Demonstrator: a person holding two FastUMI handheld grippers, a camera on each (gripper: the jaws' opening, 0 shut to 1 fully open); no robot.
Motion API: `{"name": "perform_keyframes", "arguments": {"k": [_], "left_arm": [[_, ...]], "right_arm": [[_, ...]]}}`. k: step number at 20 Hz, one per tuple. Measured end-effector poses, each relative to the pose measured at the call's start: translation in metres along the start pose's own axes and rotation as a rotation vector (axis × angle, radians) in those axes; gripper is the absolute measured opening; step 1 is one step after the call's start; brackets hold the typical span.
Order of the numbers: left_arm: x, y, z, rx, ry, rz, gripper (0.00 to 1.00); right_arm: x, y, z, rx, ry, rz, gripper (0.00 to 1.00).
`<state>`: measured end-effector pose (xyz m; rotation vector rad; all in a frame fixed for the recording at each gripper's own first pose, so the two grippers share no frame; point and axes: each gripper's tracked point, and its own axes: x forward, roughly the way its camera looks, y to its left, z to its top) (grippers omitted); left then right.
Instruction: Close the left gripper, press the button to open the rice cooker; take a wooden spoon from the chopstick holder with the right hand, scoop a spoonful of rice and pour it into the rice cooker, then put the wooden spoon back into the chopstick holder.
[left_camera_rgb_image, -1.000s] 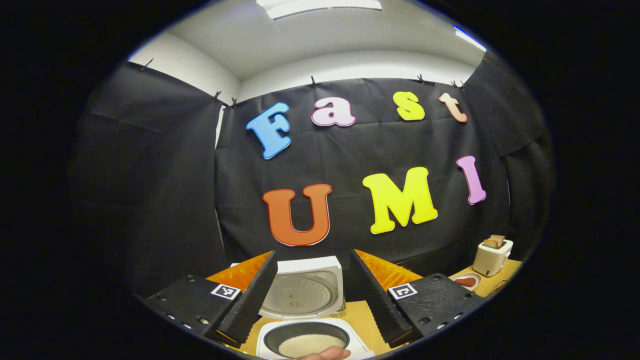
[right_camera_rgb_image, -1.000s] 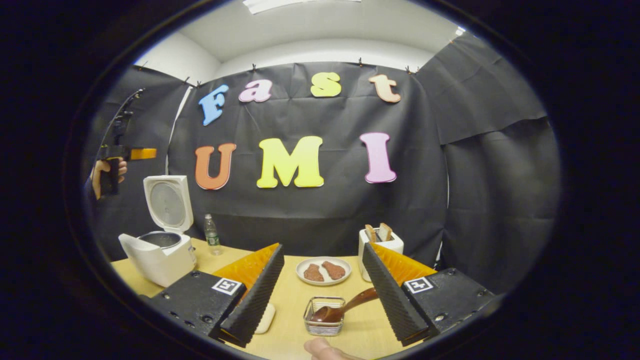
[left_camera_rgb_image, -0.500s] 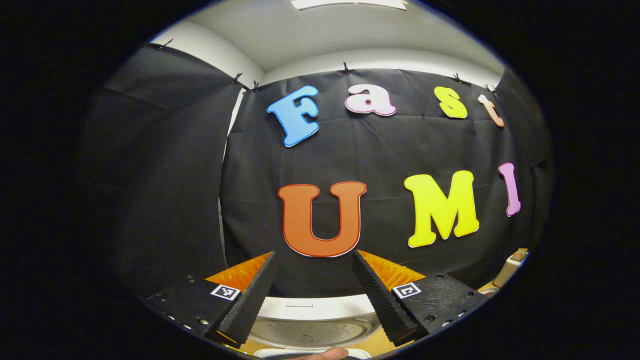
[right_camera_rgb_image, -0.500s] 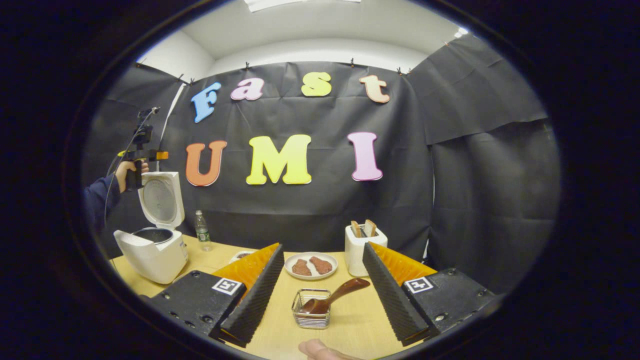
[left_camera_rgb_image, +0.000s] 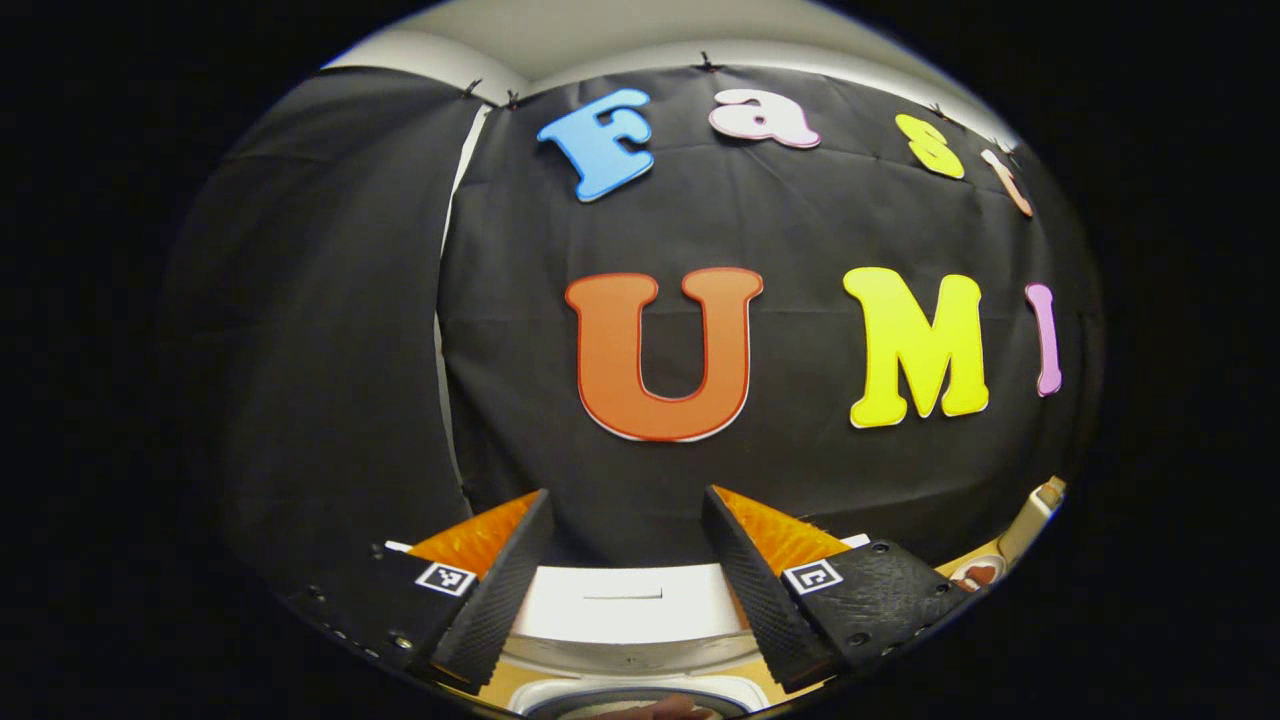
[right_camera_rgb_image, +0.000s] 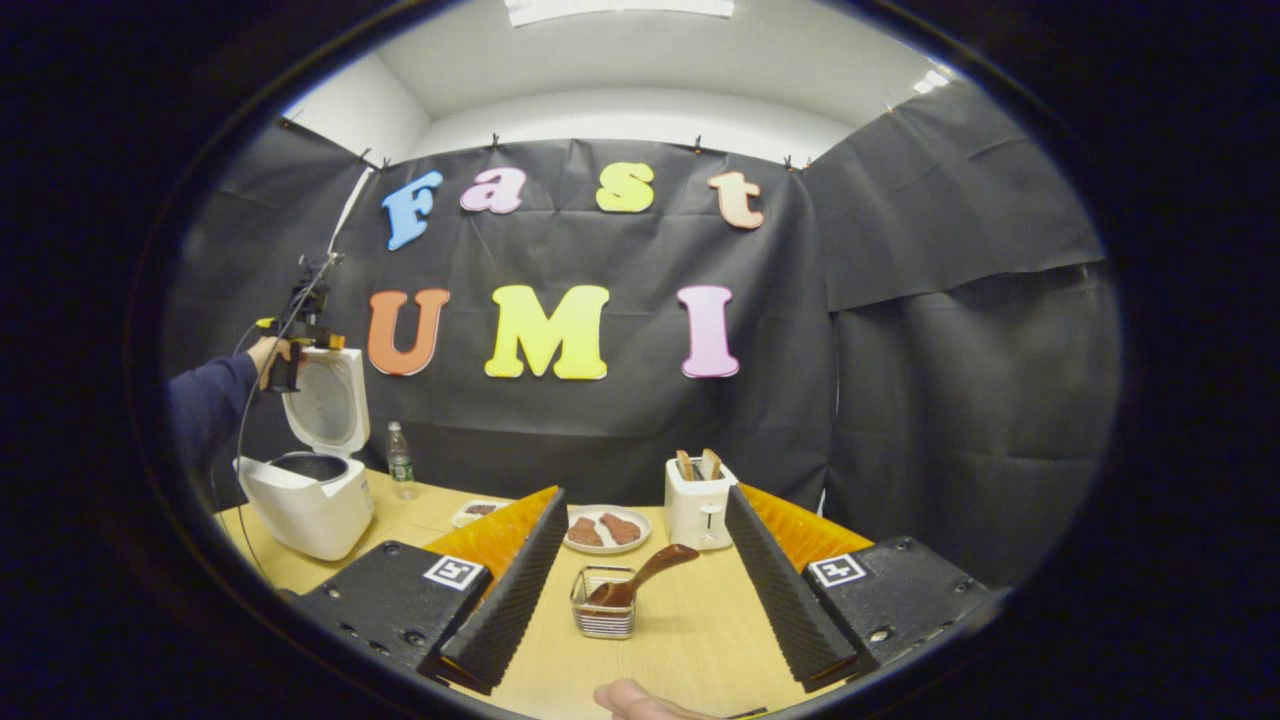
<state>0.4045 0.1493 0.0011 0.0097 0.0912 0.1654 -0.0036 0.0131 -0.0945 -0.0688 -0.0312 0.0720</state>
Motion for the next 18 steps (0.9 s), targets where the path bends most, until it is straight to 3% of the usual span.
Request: {"name": "perform_keyframes", "arguments": {"k": [5, 12, 18], "left_arm": [[-0.03, -0.001, -0.009, 0.014, 0.058, 0.003, 0.96], [-0.099, -0.009, -0.048, 0.008, 0.124, -0.067, 0.95], [-0.143, -0.001, -0.095, 0.033, 0.181, -0.062, 0.97]], "right_arm": [[-0.047, -0.021, 0.015, -0.003, -0.042, -0.05, 1.0], [-0.1, -0.027, 0.007, 0.048, -0.061, -0.03, 1.0], [-0.119, -0.023, -0.017, 0.091, -0.049, 0.017, 1.0]]}}
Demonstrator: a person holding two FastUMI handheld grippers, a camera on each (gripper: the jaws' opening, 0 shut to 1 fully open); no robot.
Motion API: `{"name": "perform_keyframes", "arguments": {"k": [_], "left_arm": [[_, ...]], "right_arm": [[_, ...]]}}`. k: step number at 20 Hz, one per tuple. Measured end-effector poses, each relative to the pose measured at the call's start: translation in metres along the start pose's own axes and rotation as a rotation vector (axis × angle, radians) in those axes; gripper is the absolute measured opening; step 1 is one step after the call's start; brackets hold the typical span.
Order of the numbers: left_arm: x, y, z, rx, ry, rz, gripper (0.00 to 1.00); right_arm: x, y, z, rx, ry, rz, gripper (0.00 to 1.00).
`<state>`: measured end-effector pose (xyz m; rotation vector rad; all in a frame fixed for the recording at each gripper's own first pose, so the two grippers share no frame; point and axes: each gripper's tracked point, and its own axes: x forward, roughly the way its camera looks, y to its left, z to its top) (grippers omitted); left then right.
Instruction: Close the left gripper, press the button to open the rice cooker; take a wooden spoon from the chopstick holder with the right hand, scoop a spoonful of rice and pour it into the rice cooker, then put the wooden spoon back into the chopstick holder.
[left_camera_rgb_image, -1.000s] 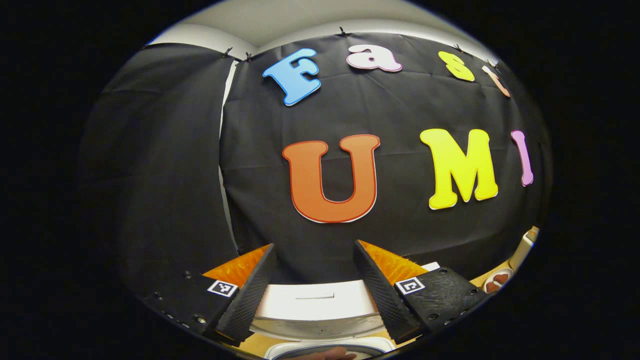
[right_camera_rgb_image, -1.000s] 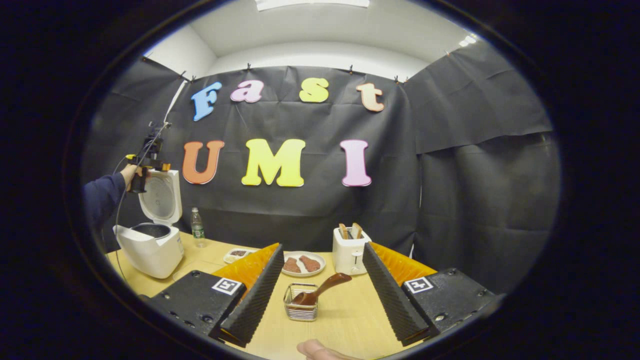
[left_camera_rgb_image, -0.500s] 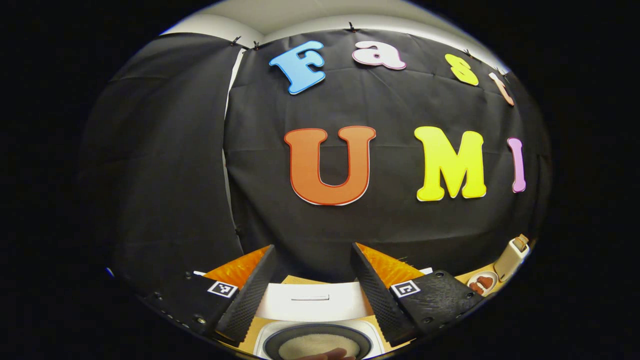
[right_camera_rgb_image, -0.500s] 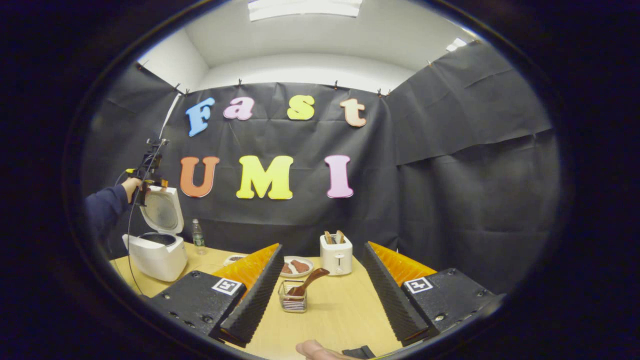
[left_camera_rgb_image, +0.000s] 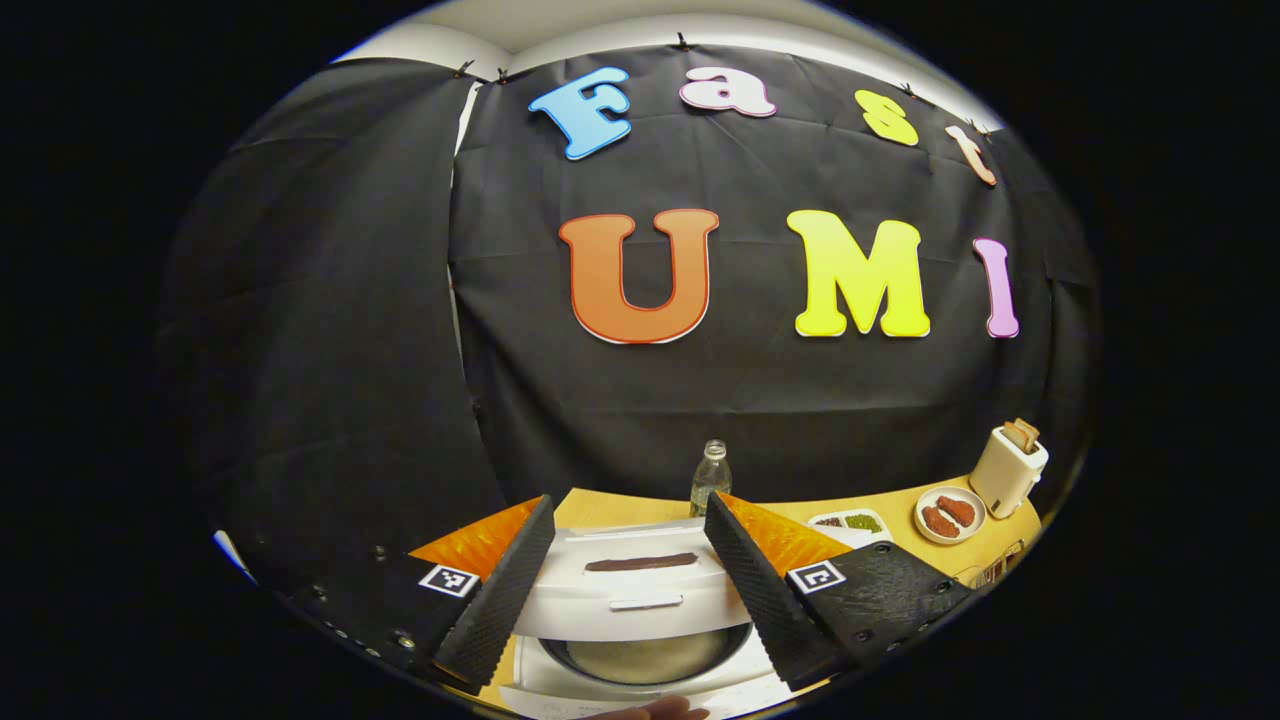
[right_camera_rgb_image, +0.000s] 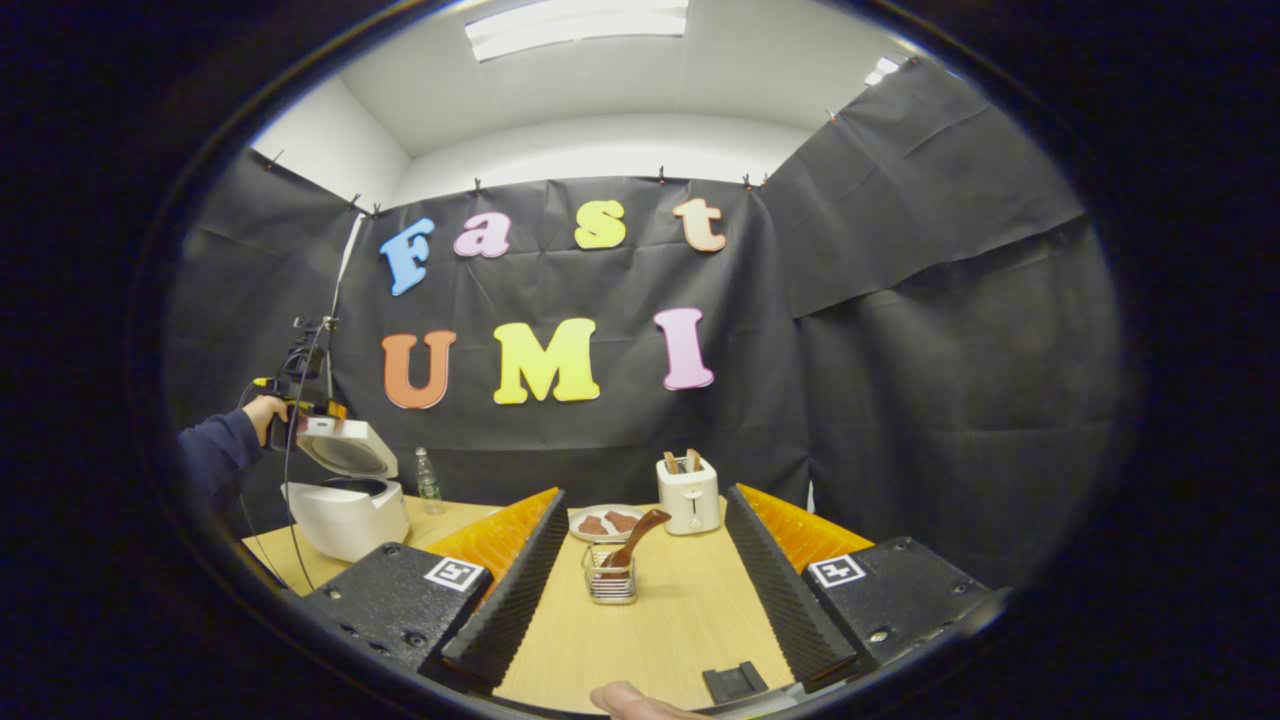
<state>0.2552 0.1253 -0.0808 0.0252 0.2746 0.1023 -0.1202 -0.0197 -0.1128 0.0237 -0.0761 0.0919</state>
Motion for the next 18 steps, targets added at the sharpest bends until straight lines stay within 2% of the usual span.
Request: {"name": "perform_keyframes", "arguments": {"k": [4, 8, 18], "left_arm": [[-0.016, 0.0, -0.028, -0.04, 0.037, -0.012, 0.97], [-0.023, -0.004, -0.046, -0.061, 0.066, -0.025, 0.98], [-0.026, -0.015, -0.092, -0.026, 0.18, -0.029, 0.96]], "right_arm": [[-0.003, -0.004, -0.011, 0.017, 0.014, 0.002, 1.0], [-0.006, -0.005, -0.008, 0.007, -0.023, 0.006, 1.0], [-0.009, -0.009, -0.015, 0.022, -0.016, 0.01, 1.0]]}}
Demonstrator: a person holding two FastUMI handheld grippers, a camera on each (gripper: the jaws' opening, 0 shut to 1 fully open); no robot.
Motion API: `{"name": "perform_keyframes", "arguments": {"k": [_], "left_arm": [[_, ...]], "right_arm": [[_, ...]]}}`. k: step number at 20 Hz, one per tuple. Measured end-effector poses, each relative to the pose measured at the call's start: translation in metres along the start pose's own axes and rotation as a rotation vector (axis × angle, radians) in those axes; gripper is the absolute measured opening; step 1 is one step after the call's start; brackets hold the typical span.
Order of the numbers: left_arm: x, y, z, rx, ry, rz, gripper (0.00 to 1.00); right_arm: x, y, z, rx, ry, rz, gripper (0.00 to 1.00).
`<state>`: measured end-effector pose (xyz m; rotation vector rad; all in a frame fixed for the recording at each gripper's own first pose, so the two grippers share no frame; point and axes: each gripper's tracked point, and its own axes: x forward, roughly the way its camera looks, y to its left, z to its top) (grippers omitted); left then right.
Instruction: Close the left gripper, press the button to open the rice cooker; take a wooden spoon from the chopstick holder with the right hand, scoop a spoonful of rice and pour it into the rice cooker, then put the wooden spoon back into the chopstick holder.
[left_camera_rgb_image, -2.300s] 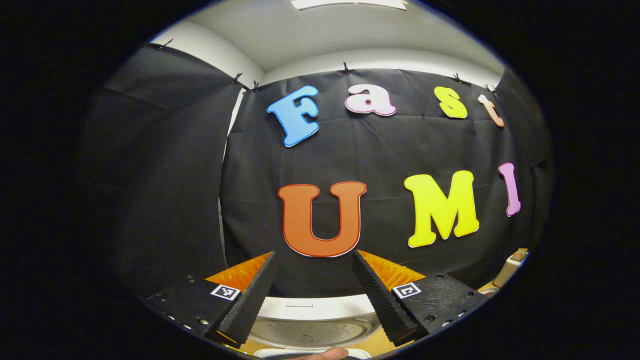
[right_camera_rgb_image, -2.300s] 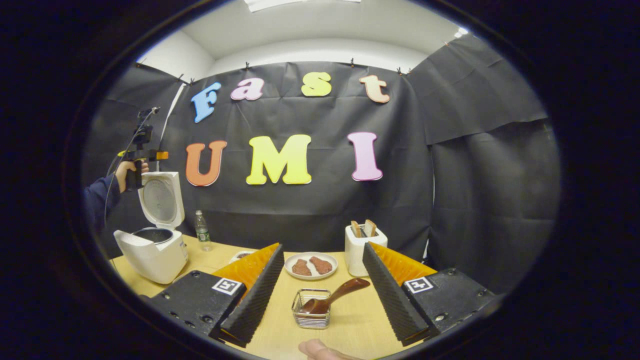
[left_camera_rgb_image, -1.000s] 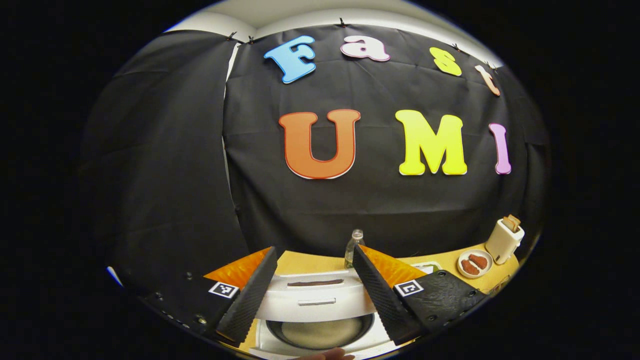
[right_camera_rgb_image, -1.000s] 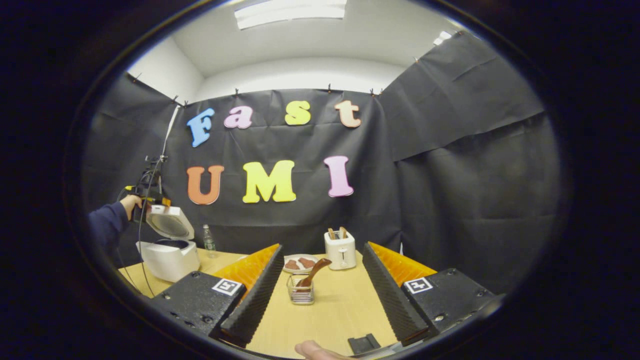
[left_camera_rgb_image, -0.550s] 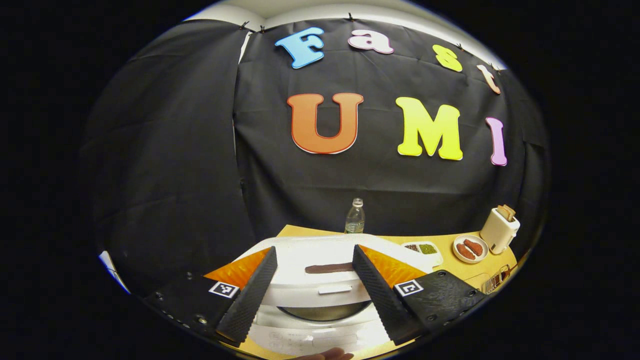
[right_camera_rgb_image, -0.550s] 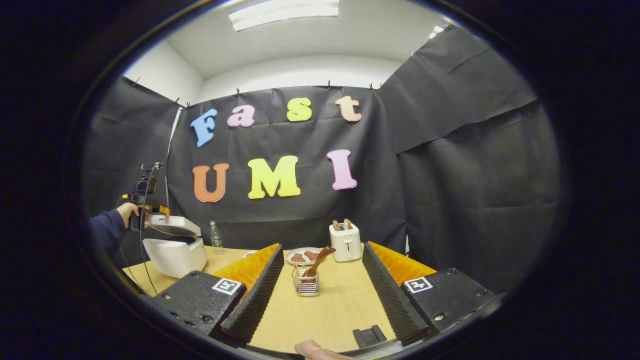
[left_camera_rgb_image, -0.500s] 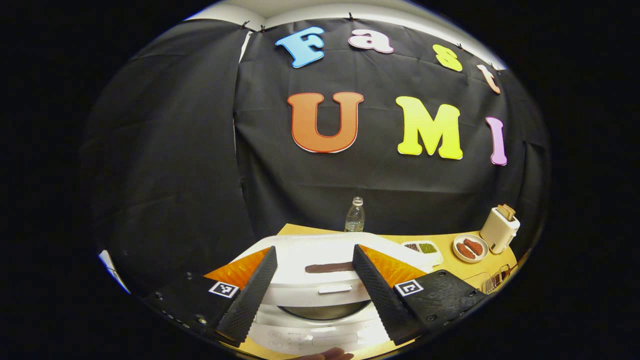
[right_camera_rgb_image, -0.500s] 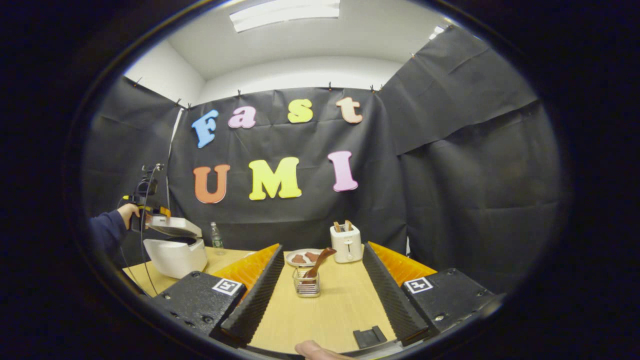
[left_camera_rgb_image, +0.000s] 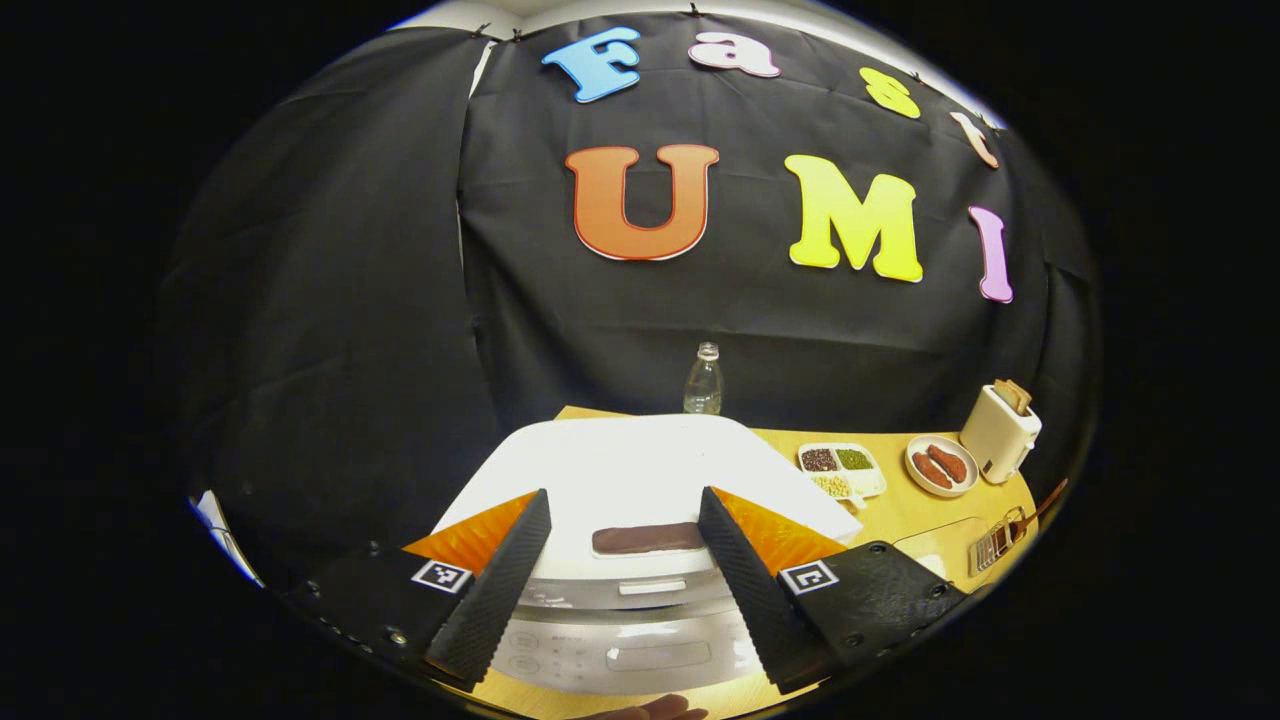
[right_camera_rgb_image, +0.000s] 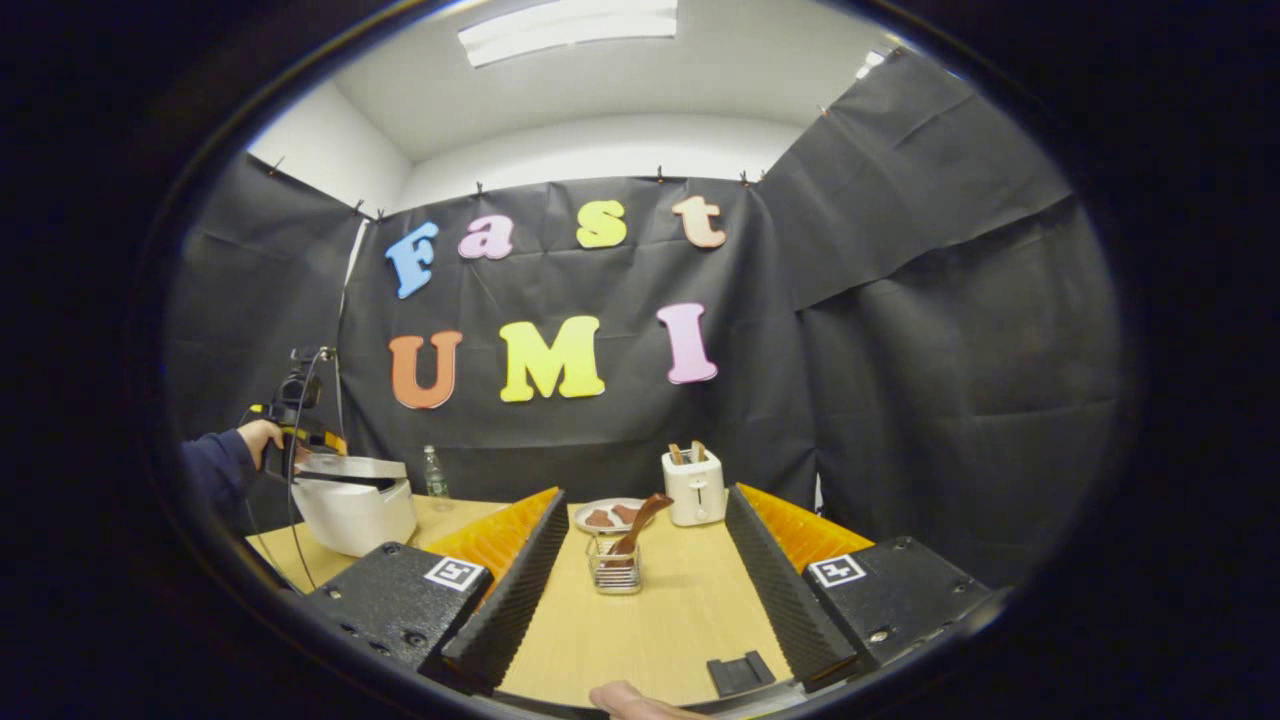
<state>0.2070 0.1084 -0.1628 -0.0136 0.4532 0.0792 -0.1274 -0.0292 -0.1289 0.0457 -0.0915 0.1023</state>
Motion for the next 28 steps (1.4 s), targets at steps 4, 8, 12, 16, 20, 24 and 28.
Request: {"name": "perform_keyframes", "arguments": {"k": [4, 8, 12, 16, 20, 24, 28], "left_arm": [[0.0, -0.001, -0.009, -0.004, 0.016, 0.009, 0.97], [0.007, -0.005, -0.029, 0.011, 0.07, 0.013, 0.96], [0.01, -0.007, -0.031, 0.014, 0.091, 0.018, 0.97], [0.003, 0.005, -0.035, 0.007, 0.154, 0.021, 0.97], [0.005, 0.005, -0.036, 0.003, 0.162, 0.023, 0.98], [0.011, 0.006, -0.034, 0.02, 0.093, 0.038, 0.99], [0.009, 0.005, -0.033, -0.005, 0.062, 0.024, 0.99]], "right_arm": [[-0.005, 0.008, 0.003, -0.001, -0.013, 0.027, 1.0], [-0.005, 0.011, 0.001, -0.007, -0.014, 0.038, 1.0], [0.0, 0.011, -0.007, 0.005, 0.017, 0.039, 1.0], [0.004, 0.015, -0.01, -0.016, 0.026, 0.037, 0.99], [0.007, 0.023, -0.019, -0.031, 0.041, 0.048, 1.0], [0.008, 0.029, -0.027, -0.031, 0.066, 0.058, 0.99], [0.008, 0.028, -0.025, -0.029, 0.059, 0.053, 1.0]]}}
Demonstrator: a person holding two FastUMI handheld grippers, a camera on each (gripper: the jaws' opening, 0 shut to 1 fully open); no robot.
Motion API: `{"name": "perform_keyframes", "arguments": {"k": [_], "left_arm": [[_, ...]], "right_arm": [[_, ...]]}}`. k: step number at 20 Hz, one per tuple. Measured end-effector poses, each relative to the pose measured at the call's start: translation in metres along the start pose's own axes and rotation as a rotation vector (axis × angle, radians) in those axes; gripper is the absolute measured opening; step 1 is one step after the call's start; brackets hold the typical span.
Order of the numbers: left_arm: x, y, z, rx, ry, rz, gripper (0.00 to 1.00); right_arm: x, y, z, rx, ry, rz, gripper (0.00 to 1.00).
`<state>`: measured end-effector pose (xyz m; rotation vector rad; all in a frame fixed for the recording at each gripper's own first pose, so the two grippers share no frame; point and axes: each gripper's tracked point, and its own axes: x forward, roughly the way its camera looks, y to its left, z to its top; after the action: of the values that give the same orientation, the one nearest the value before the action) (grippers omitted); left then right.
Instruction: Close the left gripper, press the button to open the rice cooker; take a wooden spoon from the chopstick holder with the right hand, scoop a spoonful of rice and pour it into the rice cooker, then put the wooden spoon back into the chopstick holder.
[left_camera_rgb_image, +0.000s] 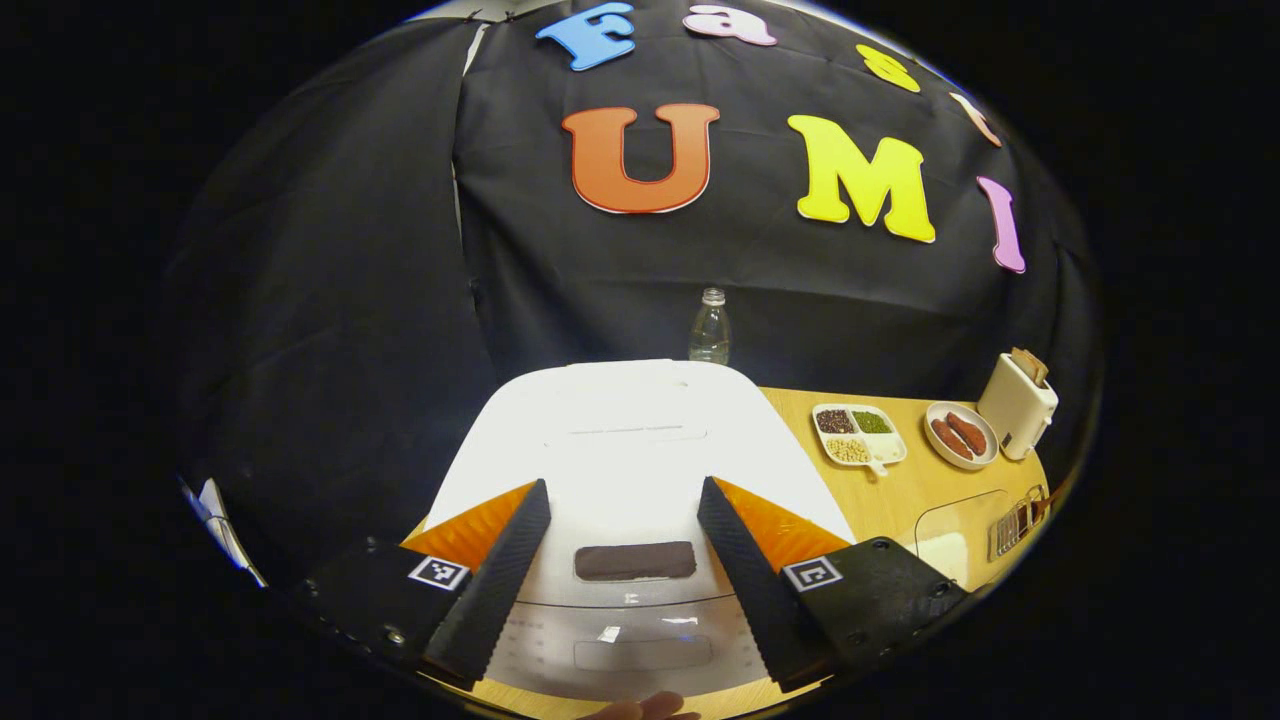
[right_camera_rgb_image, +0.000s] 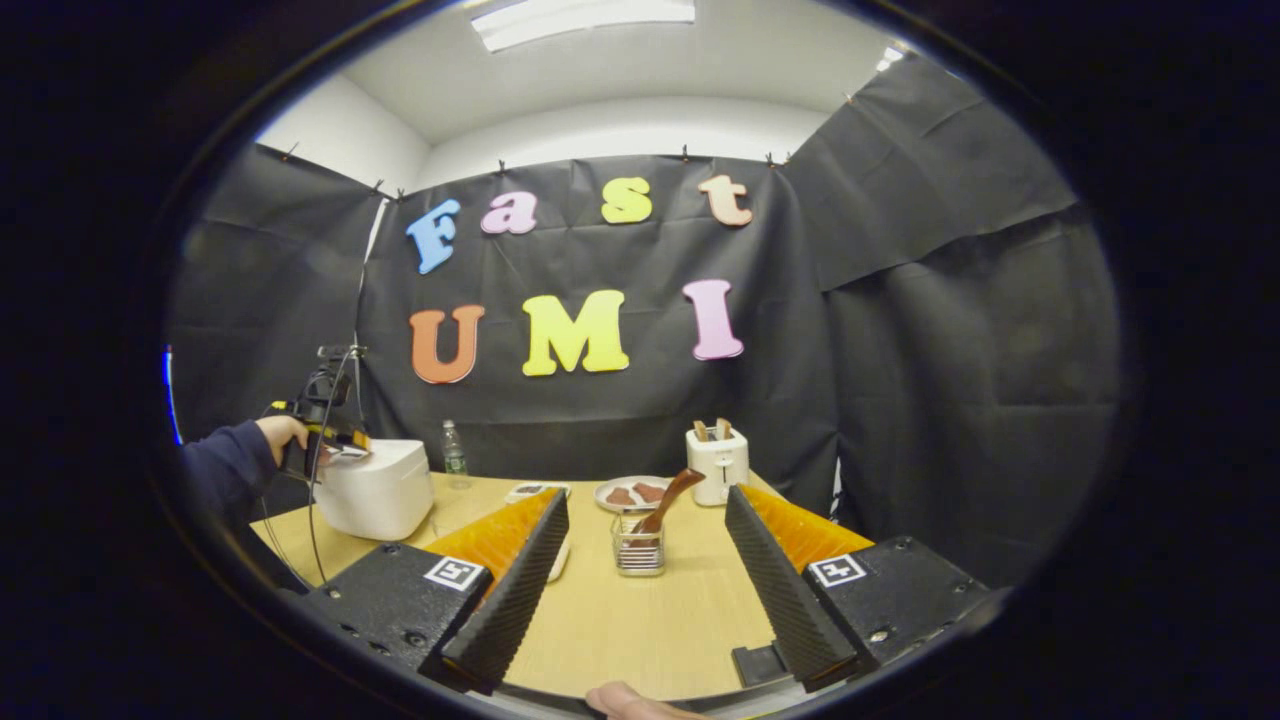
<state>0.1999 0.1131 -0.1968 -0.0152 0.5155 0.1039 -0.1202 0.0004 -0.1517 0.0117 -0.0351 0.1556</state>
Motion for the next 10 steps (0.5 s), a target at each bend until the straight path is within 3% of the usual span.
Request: {"name": "perform_keyframes", "arguments": {"k": [5, 10], "left_arm": [[-0.005, 0.0, 0.004, -0.019, -0.028, 0.017, 0.97], [-0.032, -0.028, 0.03, -0.01, -0.1, -0.033, 0.95]], "right_arm": [[-0.002, -0.003, 0.007, -0.015, -0.018, -0.014, 0.99], [-0.003, -0.007, 0.008, -0.016, -0.022, -0.029, 0.99]]}}
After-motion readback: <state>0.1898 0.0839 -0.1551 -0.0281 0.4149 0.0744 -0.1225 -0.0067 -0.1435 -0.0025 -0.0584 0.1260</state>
